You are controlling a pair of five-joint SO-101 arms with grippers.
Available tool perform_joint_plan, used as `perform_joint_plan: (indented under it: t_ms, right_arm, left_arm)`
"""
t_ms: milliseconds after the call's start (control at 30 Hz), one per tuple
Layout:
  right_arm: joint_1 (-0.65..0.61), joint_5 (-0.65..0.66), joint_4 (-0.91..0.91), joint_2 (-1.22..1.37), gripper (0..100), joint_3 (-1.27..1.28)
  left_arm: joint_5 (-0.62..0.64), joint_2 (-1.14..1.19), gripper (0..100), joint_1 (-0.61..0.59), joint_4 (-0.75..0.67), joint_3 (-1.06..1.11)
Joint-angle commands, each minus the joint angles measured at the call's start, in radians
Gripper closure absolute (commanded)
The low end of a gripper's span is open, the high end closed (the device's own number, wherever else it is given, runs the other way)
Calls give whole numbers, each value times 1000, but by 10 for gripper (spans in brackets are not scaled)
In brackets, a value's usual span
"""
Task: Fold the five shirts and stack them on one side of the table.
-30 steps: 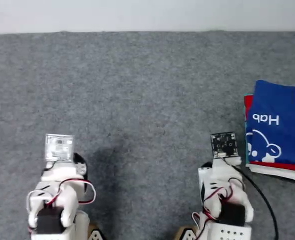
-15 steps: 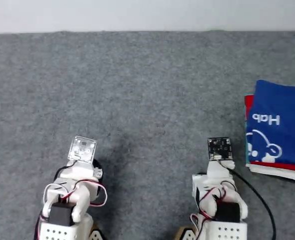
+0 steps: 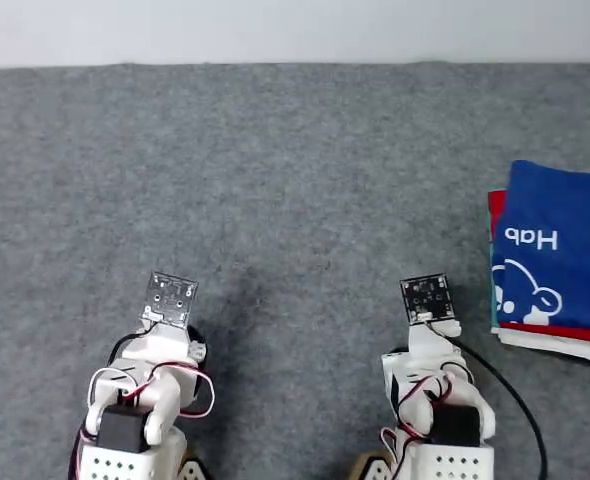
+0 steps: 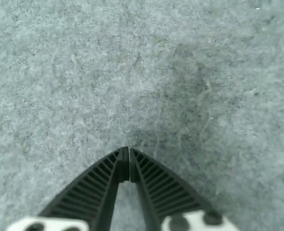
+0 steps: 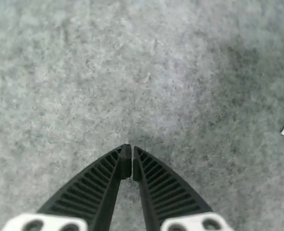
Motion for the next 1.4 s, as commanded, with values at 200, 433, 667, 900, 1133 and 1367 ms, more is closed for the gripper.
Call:
perform_joint_plan:
  t_ms: [200,433,667,900,1133,1367]
  right_arm:
    - [21,12,12,-10,989,15]
    - [160,-244,12,-12,989,15]
    - [214,-390,12,-10,989,15]
    - [203,-390,12,-10,989,15]
    - [203,-390,12,-10,989,15]
    - [203,-390,12,-10,989,15]
  left_arm:
    - [6,-11,986,-2,8,-4]
    - [6,-11,986,5,6,-4]
    - [5,-11,986,18,5,-4]
    - [5,-11,986,18,5,-4]
    - [5,-11,986,18,5,-4]
    - [5,-11,986,18,5,-4]
